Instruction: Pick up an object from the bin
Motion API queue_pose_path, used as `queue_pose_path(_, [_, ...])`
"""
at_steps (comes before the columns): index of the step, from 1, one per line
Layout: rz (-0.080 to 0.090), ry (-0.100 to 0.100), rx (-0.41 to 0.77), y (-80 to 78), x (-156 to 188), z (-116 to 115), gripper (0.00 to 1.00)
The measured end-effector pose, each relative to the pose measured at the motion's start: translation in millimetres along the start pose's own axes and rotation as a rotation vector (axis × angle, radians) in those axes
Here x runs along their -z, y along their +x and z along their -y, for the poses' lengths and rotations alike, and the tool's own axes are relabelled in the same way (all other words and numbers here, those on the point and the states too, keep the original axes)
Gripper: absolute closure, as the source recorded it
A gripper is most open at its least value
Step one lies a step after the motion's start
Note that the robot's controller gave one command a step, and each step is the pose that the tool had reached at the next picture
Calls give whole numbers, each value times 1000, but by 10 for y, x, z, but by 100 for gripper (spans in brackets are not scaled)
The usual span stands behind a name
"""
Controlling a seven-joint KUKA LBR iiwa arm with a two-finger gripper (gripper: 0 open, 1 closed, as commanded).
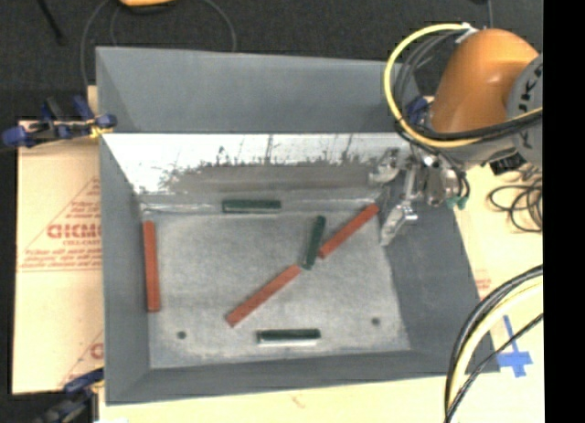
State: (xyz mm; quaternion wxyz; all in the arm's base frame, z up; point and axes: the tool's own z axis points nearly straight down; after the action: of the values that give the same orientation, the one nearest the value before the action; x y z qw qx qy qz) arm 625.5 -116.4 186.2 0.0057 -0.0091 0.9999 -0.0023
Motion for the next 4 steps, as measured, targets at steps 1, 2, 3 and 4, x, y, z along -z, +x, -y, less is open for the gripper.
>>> queue_pose_path(1, [21,3,-4,17,-1033,89,100])
queue_pose_path(2, [-12,-6,0,88,-1081,59,0])
queue_pose_path(3, [-9,-6,1,80,-1081,54,0])
queue_pose_path(4, [-6,-3,-114,-159,-1048,-840,100])
